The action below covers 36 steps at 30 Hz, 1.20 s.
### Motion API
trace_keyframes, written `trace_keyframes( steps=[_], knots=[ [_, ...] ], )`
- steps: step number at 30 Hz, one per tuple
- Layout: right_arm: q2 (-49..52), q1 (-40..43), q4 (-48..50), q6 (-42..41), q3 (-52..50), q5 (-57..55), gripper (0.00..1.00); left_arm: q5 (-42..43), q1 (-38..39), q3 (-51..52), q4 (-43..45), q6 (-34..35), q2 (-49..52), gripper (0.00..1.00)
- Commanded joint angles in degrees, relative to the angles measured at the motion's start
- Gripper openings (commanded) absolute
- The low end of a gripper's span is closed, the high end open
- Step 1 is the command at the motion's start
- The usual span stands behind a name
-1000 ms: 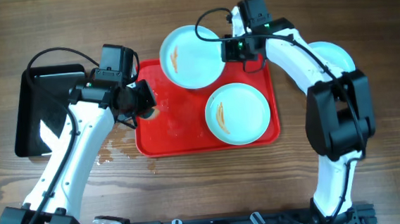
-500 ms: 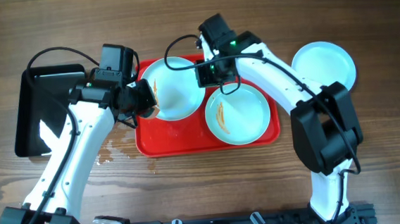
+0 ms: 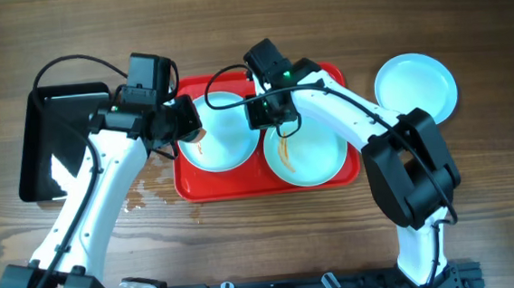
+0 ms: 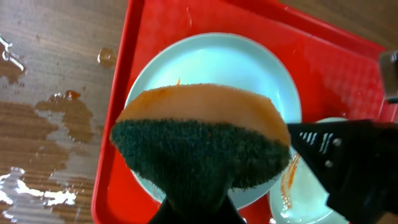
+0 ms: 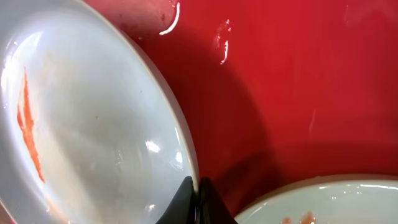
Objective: Clean dirty plates on tray and stack at the side
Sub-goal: 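Grasp the upper white plate's rim with the right gripper and pull it toward center, then scrub the held plate with the sponge in the left gripper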
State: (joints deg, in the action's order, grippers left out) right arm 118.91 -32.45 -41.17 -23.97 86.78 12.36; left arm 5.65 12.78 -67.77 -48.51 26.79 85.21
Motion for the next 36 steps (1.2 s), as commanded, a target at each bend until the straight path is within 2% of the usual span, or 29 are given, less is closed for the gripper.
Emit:
trace_keyframes(
  steps=[1, 4, 21, 29, 36],
  knots=[
    [0.2, 0.0, 1.7, -2.2, -2.8, -0.5, 0.04, -0.6, -0.2, 0.1, 0.3, -1.1, 2.8, 0.04],
    [0.2, 0.0, 3.9, -4.6, -4.8, 0.2, 0.04, -0.4, -0.2, 0.1, 0.1, -1.1, 4.5, 0.04],
    [0.2, 0.0, 8.6, -4.7, -9.1, 2.5, 0.04, 2.2, 1.6, 0.1, 2.9, -2.1, 7.5, 0.04],
    [0.2, 0.0, 8.7, -4.9, -9.1, 2.5, 0.04, 2.2, 5.3, 0.1, 4.2, -2.4, 14.8, 0.04],
    [0.2, 0.0, 8.6, -4.9, -9.1, 2.5, 0.04, 2.2, 5.0, 0.1, 5.3, -1.9, 18.5, 0.04]
  ],
)
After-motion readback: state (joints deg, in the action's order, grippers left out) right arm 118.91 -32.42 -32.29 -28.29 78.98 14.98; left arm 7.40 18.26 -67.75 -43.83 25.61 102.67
